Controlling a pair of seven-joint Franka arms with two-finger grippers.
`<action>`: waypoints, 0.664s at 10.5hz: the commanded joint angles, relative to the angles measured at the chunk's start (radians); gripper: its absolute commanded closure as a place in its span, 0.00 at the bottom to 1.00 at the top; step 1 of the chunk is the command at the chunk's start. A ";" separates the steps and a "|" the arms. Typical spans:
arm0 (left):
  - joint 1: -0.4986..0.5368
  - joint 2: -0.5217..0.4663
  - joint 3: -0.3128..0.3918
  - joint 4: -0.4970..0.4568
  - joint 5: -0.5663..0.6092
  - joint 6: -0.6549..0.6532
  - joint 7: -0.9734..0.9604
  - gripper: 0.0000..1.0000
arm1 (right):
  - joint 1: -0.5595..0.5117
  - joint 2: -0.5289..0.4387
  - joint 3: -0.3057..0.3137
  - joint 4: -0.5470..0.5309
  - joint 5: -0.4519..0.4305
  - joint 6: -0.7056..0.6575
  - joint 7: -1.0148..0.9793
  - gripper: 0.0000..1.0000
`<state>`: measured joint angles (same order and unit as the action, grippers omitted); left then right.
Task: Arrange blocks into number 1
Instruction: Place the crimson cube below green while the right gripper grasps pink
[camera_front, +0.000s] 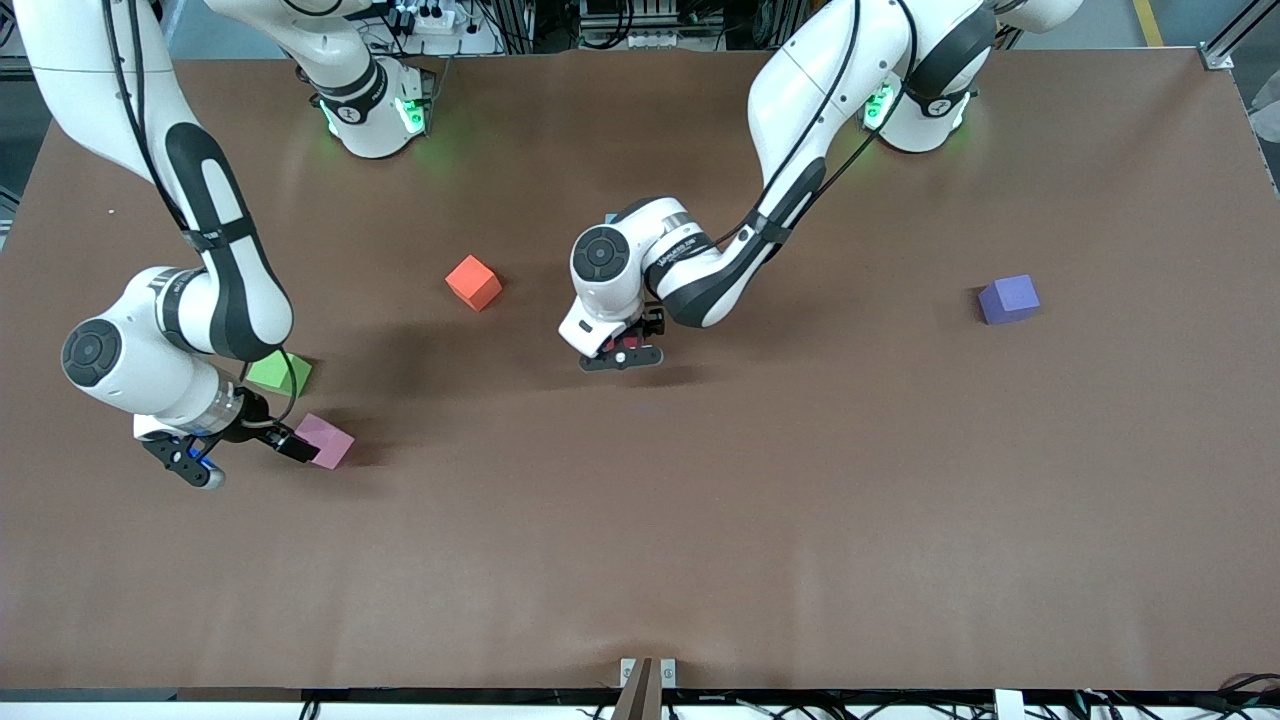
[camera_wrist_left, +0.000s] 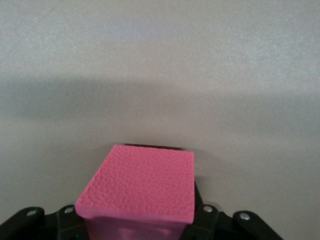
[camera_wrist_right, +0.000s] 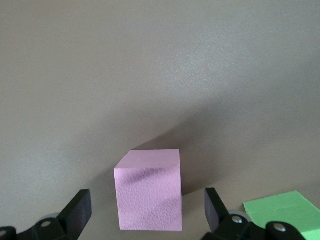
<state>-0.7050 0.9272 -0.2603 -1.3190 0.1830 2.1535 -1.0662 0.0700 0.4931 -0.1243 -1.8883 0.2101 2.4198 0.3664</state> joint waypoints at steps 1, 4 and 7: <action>-0.027 0.030 0.015 0.027 -0.020 0.008 -0.012 1.00 | -0.003 0.016 -0.001 0.025 0.020 -0.010 -0.006 0.00; -0.030 0.030 0.013 0.027 -0.020 0.008 -0.015 1.00 | 0.017 0.065 -0.017 0.052 0.125 -0.013 -0.003 0.00; -0.028 0.028 0.013 0.038 -0.020 0.012 -0.015 1.00 | 0.040 0.085 -0.040 0.060 0.135 -0.015 -0.007 0.00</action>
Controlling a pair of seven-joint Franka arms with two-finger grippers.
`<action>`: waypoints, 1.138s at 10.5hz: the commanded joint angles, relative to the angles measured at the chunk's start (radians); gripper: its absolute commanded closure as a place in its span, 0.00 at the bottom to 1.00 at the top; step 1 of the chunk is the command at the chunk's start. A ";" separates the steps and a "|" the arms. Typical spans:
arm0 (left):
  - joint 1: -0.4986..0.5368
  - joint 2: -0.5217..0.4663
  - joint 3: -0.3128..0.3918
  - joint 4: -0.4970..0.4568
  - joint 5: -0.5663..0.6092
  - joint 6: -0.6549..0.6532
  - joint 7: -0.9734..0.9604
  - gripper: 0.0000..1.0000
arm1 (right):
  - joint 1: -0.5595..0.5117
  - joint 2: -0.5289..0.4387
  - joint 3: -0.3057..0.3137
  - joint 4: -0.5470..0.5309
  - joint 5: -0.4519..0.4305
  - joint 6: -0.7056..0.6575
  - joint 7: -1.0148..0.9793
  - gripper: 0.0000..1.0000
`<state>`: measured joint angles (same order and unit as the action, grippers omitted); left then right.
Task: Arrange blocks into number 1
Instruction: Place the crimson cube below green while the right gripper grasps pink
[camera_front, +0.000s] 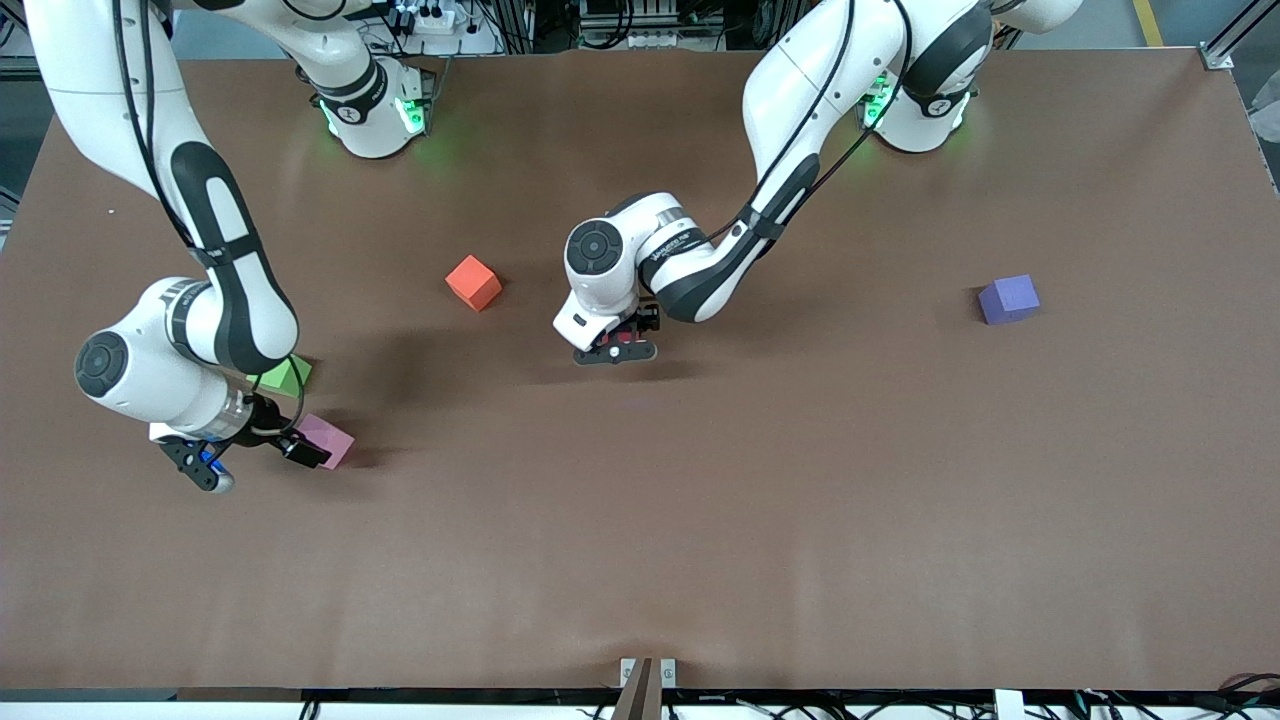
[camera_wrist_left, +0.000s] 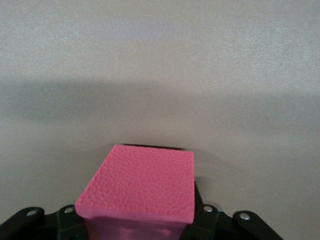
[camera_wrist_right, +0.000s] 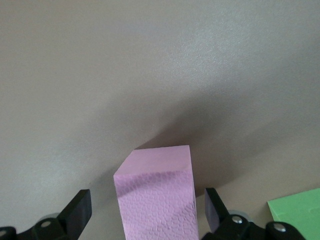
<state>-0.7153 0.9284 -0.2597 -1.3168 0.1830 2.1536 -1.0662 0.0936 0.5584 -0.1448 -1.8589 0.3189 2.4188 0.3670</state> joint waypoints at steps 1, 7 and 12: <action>-0.018 0.027 0.013 0.039 -0.020 0.015 -0.015 1.00 | 0.017 0.023 -0.021 0.027 0.025 -0.012 -0.014 0.00; -0.033 0.029 0.014 0.024 -0.019 0.014 -0.026 1.00 | 0.063 0.057 -0.050 0.032 0.020 -0.004 -0.054 0.05; -0.041 0.007 0.039 0.016 0.027 0.002 -0.021 0.00 | 0.066 0.057 -0.056 0.037 0.011 -0.012 -0.091 0.44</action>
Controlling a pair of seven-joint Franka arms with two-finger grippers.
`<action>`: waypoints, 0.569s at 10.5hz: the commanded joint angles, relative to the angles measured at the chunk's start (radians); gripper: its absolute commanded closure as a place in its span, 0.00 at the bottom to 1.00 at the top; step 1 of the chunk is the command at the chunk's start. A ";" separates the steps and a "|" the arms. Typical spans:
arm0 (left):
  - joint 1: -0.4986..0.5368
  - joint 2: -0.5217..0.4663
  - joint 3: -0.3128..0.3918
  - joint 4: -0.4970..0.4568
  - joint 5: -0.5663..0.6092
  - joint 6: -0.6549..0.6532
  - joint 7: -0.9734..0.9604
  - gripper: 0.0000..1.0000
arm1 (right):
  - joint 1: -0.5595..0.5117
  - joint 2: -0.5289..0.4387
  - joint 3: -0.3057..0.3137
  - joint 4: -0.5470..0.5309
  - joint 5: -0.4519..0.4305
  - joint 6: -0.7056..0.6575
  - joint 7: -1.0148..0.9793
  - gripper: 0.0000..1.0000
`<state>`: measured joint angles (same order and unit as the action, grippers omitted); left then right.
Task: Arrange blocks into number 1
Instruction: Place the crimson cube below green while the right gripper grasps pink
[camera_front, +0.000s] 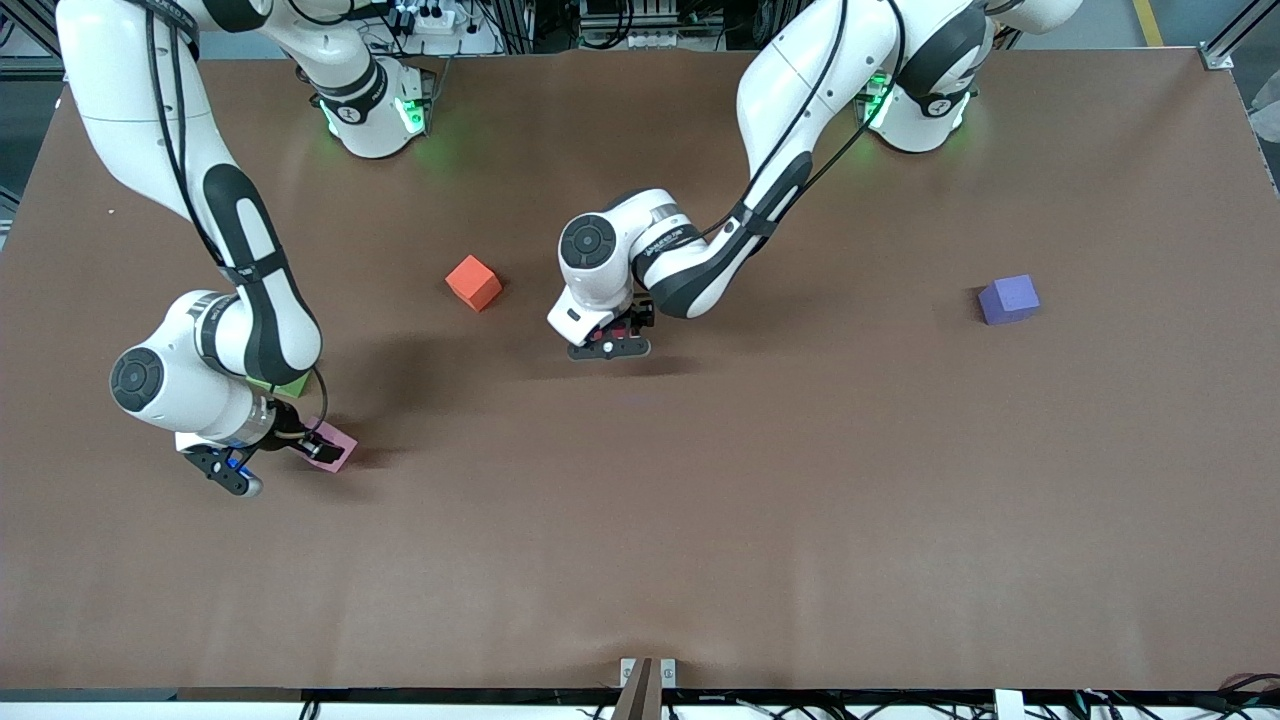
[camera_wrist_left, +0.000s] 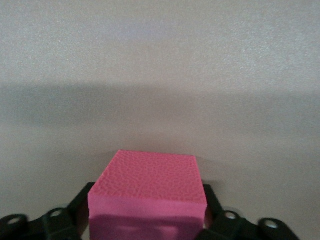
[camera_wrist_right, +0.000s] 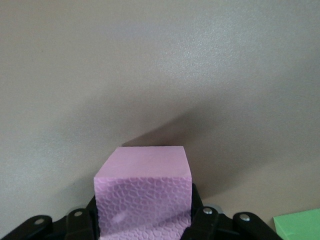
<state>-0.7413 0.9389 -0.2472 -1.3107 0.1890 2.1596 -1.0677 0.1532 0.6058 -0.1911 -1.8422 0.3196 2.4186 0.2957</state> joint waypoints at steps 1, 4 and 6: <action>-0.013 -0.021 0.046 0.010 0.020 -0.026 -0.021 0.00 | 0.006 0.006 -0.010 0.021 0.010 -0.012 -0.020 0.45; 0.034 -0.116 0.095 0.010 0.020 -0.099 -0.018 0.00 | 0.038 -0.058 -0.011 0.032 0.010 -0.022 -0.021 0.43; 0.098 -0.201 0.095 0.013 0.014 -0.135 -0.011 0.00 | 0.202 -0.104 -0.091 0.023 0.006 -0.029 -0.012 0.41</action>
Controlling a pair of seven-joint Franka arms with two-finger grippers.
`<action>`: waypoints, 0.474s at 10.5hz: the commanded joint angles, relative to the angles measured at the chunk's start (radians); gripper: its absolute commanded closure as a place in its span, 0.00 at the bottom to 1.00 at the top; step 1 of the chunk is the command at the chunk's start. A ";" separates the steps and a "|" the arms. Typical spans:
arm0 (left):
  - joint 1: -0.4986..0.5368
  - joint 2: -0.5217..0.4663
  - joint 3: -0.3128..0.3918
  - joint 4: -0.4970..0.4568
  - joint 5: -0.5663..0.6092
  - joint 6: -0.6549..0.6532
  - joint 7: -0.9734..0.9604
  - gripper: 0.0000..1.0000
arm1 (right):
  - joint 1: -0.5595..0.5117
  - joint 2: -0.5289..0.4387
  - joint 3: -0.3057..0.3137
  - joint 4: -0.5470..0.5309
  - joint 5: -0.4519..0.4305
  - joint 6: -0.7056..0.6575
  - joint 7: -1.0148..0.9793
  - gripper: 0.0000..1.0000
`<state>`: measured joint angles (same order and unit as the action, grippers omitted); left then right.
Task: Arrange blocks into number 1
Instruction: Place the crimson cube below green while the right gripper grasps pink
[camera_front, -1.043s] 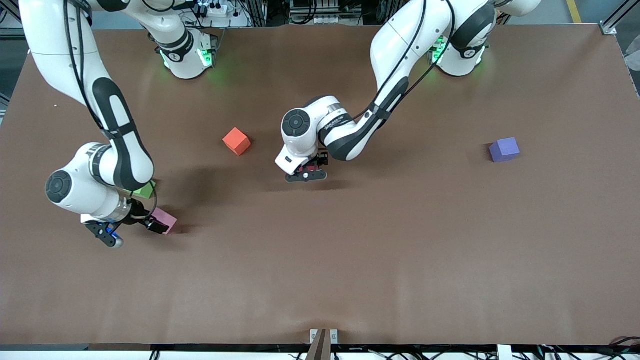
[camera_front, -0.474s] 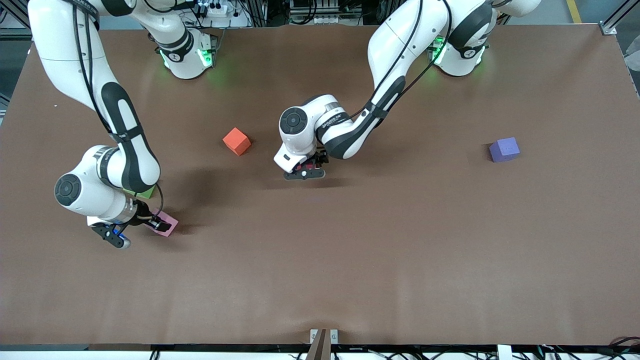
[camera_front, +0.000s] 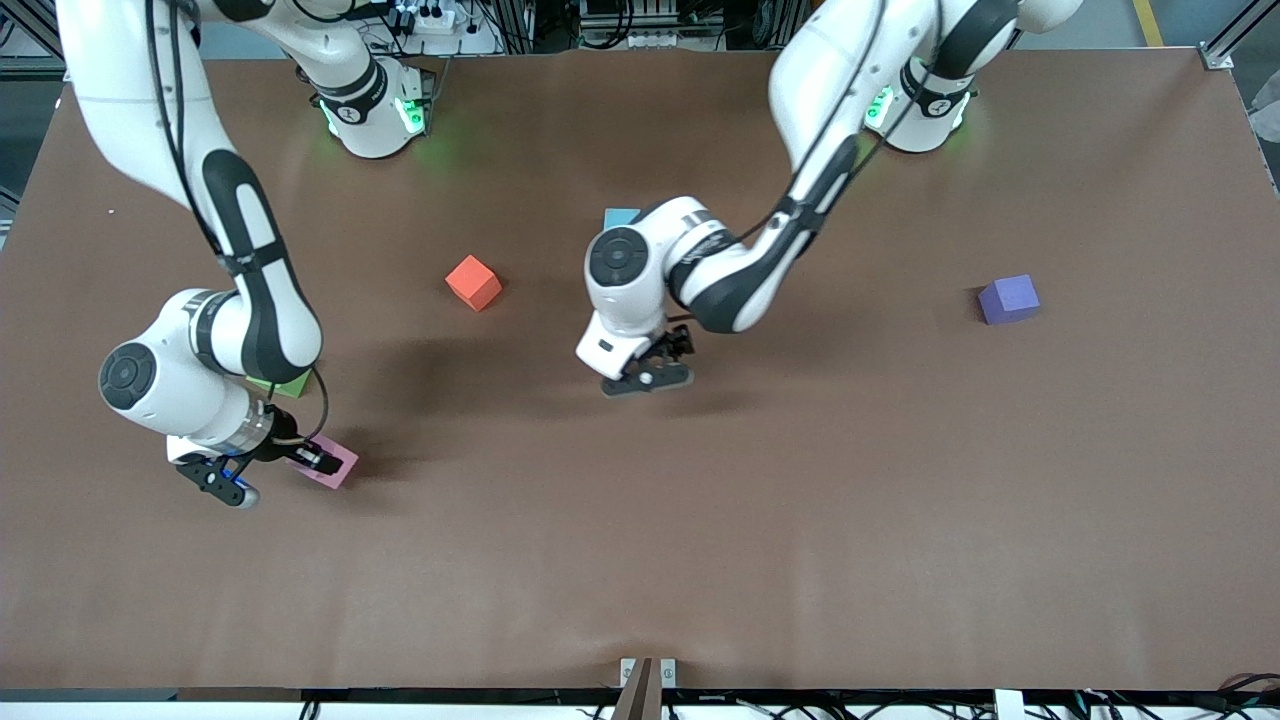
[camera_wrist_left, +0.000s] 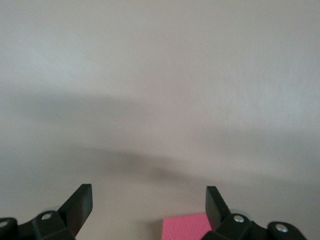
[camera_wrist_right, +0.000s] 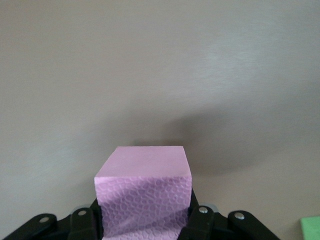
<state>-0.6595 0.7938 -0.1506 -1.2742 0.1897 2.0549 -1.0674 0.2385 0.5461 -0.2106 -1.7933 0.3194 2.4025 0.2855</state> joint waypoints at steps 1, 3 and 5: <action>0.085 -0.129 -0.003 -0.027 0.008 -0.059 -0.005 0.00 | 0.309 -0.046 -0.179 -0.023 0.006 -0.017 0.012 0.40; 0.202 -0.194 -0.004 -0.027 0.004 -0.084 0.048 0.00 | 0.418 -0.046 -0.191 -0.011 0.007 -0.019 0.062 0.40; 0.320 -0.228 -0.013 -0.025 -0.018 -0.105 0.146 0.00 | 0.510 -0.035 -0.191 0.029 0.007 -0.019 0.077 0.40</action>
<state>-0.4108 0.6034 -0.1462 -1.2684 0.1887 1.9628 -0.9769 0.7078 0.5124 -0.3844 -1.7833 0.3197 2.3900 0.3624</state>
